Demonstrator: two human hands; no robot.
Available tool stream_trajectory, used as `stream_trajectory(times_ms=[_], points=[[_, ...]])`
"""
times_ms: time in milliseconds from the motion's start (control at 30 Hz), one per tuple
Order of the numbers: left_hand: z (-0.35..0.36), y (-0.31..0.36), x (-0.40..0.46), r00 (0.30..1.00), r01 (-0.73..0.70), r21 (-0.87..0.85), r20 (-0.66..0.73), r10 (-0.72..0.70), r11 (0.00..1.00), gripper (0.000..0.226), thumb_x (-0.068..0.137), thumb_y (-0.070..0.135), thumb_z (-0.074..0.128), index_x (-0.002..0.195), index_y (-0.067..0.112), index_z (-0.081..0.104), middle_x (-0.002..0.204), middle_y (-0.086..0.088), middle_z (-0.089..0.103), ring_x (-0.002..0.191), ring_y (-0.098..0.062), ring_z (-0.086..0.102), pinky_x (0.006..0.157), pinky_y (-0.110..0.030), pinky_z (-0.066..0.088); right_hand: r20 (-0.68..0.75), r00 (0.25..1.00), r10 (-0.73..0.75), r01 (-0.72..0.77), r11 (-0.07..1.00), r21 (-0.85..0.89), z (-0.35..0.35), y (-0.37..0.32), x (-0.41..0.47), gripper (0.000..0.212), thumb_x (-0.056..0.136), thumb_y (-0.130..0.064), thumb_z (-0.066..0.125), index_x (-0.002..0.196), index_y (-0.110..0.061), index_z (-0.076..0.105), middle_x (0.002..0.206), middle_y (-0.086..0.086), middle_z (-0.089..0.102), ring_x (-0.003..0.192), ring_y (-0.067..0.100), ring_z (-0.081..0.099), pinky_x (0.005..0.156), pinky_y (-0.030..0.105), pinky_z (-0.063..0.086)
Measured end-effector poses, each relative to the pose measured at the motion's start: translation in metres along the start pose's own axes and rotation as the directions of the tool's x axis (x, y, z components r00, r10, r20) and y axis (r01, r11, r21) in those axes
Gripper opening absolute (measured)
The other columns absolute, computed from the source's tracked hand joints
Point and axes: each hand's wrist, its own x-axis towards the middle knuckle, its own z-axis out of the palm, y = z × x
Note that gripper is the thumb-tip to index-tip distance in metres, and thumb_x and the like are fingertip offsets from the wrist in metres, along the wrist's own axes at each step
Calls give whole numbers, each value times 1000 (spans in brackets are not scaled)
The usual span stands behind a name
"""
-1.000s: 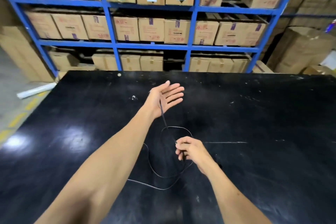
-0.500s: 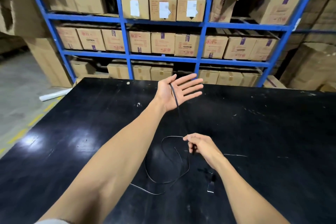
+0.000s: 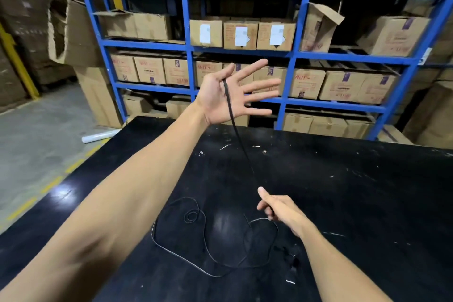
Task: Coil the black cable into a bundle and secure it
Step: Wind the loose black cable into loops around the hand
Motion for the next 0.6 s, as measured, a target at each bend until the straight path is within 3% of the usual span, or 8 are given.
stream_trajectory(times_ms=[67, 133, 200, 267, 333, 433, 600], points=[[1, -12, -7, 987, 124, 24, 102, -126, 992, 62, 102, 55, 11, 156, 25, 17, 161, -27, 11, 147, -49, 12, 110, -77, 0, -133, 989, 64, -67, 998, -18, -3, -16, 7, 66, 76, -76, 67, 65, -11, 75, 49, -5, 53, 47, 17, 50, 61, 31, 52], [-5, -31, -13, 930, 333, 100, 132, -344, 938, 64, 100, 60, 10, 156, 29, 17, 160, -28, 10, 147, -51, 7, 107, -79, -2, -301, 951, 75, -70, 997, 30, -18, -39, 17, 59, 74, -67, 77, 66, -9, 73, 41, -7, 52, 37, 19, 46, 49, 30, 46], [-17, -54, -18, 824, 558, 179, -4, -566, 810, 64, 98, 64, 14, 154, 34, 24, 161, -27, 13, 148, -49, 3, 107, -79, 0, -395, 916, 63, -22, 994, 107, -40, -72, 25, 51, 72, -56, 84, 72, -7, 72, 45, -4, 53, 36, 19, 40, 44, 26, 37], [-29, -72, -24, 740, 670, 168, -227, -633, 723, 61, 97, 65, 21, 151, 39, 31, 163, -20, 8, 149, -45, -7, 106, -80, 0, -423, 905, 31, 50, 982, 180, -62, -108, 28, 41, 70, -46, 88, 74, -10, 69, 55, -3, 53, 39, 17, 36, 41, 24, 33], [-40, -82, -29, 727, 646, 89, -376, -575, 758, 58, 97, 63, 25, 150, 39, 32, 165, -14, 0, 149, -42, -14, 104, -81, -3, -407, 913, -30, 117, 974, 192, -78, -141, 25, 35, 72, -43, 86, 72, -14, 67, 59, -3, 50, 40, 14, 34, 39, 22, 32], [-47, -82, -31, 766, 485, 18, -492, -415, 874, 58, 99, 61, 25, 152, 38, 26, 165, -9, -6, 147, -42, -18, 102, -82, -4, -300, 945, -130, 198, 957, 210, -82, -167, 12, 33, 86, -43, 74, 73, -13, 68, 56, -5, 43, 38, 11, 32, 43, 25, 35], [-53, -69, -25, 860, 172, -79, -474, -189, 982, 59, 99, 59, 26, 153, 35, 24, 164, -11, -11, 145, -48, -20, 97, -86, 0, 37, 978, -204, 188, 947, 262, -58, -139, -13, 39, 103, -32, 46, 85, -10, 72, 58, -4, 41, 40, 9, 28, 47, 26, 40]])
